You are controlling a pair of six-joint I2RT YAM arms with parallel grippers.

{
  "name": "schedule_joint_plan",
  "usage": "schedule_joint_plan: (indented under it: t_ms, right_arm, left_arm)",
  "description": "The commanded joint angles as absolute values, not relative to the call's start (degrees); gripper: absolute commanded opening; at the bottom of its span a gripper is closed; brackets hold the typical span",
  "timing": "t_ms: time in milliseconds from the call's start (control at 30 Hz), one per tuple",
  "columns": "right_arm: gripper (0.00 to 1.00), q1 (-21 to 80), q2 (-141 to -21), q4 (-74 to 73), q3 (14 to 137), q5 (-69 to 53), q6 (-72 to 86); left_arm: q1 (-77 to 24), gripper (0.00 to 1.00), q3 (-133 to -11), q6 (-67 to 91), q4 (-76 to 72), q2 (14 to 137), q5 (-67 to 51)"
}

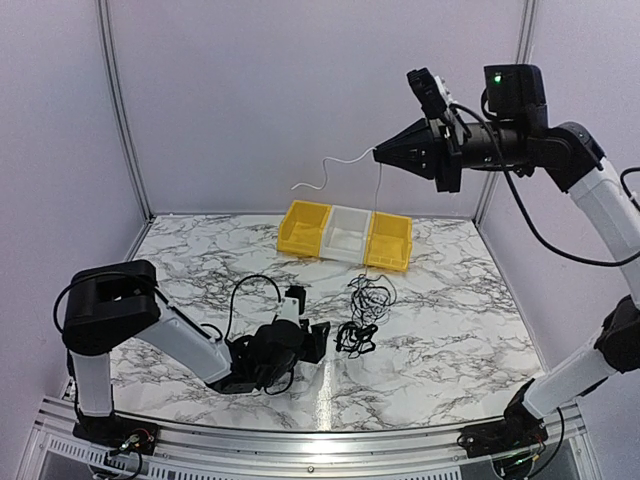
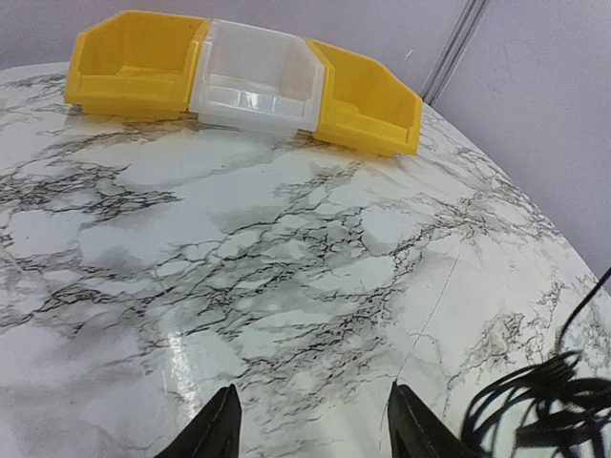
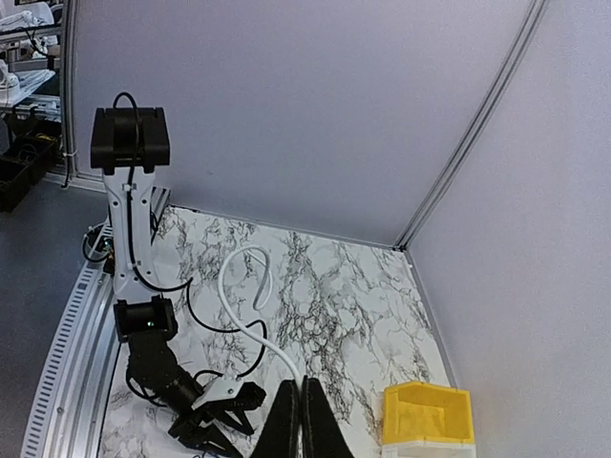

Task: Untangle the cables

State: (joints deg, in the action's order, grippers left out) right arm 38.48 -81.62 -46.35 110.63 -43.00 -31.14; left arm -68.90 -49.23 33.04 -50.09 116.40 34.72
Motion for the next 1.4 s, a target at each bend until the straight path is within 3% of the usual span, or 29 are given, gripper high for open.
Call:
schedule_joint_plan:
  t_ms: [0,233,433,700,1067,1167,1300,1367]
  right_arm:
    - [0.00,38.9,-79.8,-40.6,102.9,-40.3,-28.4]
    - [0.00,38.9,-79.2,-29.0,82.9,-40.5,-24.1]
    - [0.00,39.1,-83.8,-24.4,79.8,-45.3,-20.5]
    - [0.00,39.6,-90.7,-24.3,86.7,-50.7,-14.9]
    - [0.00,41.8,-91.8,-24.3,88.6,-50.4,-13.5]
    - [0.00,41.9,-91.9,-24.2,88.6,-50.3,-13.5]
    - [0.00,41.9,-92.2,-24.3,88.5,-50.2,-13.7]
    - [0.00,42.0,-92.3,-24.1,88.4,-50.3,-13.8]
  left_arm:
    - [-70.2,0.57,-41.8,30.0,-54.6,105.6,36.2]
    - [-74.0,0.65,-31.1,19.5,-55.1,88.4,33.8]
    - [-74.7,0.67,-27.5,12.3,-55.1,81.4,25.7]
    - [-74.7,0.67,-35.4,6.3,-55.2,87.3,23.4]
    - [-73.0,0.71,-47.4,2.9,-59.9,100.3,36.5]
    - [-72.1,0.63,-48.6,2.5,-62.0,102.0,34.4]
    - [-71.6,0.40,-48.4,2.4,-64.1,102.5,32.7]
    - [-71.5,0.37,-48.4,2.0,-64.9,102.8,32.9]
